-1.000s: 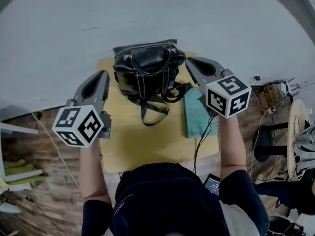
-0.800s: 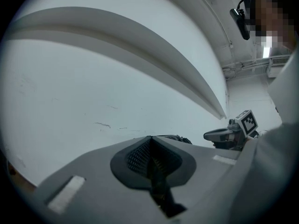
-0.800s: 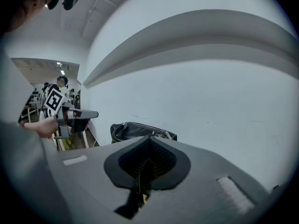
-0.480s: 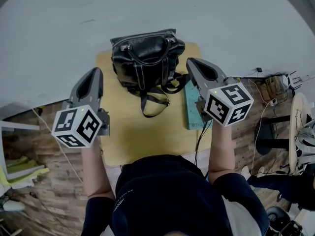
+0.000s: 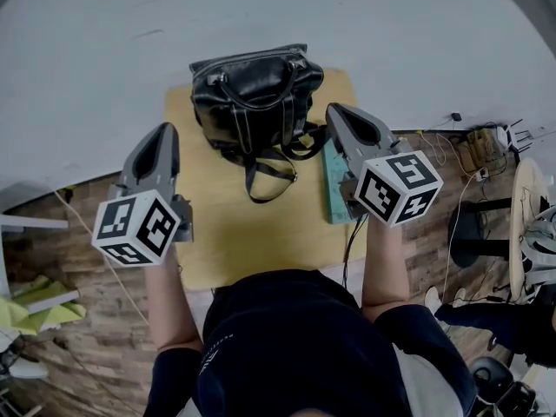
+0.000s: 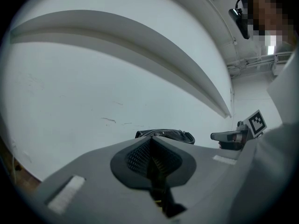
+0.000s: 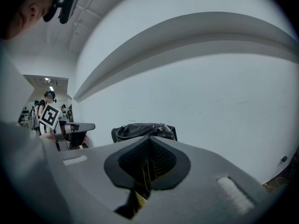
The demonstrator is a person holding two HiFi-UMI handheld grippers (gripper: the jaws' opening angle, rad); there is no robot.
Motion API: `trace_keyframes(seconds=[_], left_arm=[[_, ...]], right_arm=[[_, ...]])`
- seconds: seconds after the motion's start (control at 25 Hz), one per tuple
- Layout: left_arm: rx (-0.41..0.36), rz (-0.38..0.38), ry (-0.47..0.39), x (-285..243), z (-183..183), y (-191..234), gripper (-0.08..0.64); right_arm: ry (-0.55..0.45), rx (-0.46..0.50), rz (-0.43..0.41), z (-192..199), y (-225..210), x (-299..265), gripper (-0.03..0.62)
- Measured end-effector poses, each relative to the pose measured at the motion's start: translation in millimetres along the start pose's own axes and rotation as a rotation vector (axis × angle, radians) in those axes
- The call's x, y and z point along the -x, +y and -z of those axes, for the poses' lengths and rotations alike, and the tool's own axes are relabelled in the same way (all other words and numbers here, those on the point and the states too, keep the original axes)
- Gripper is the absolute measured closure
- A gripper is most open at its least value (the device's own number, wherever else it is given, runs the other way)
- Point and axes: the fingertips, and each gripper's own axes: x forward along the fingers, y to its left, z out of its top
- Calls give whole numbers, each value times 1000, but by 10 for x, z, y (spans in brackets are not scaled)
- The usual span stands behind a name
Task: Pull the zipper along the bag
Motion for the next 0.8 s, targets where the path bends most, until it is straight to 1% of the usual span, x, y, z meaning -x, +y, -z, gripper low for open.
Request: trace_keyframes(seconds=[0.12,0.8], left_arm=[[1,4,4,-3,10,-8,545],[-16,12,20,14,-14,23,545]], right_arm=[[2,1,10,15,-18,-5,591],[6,5,10,18,-7,-80,591]])
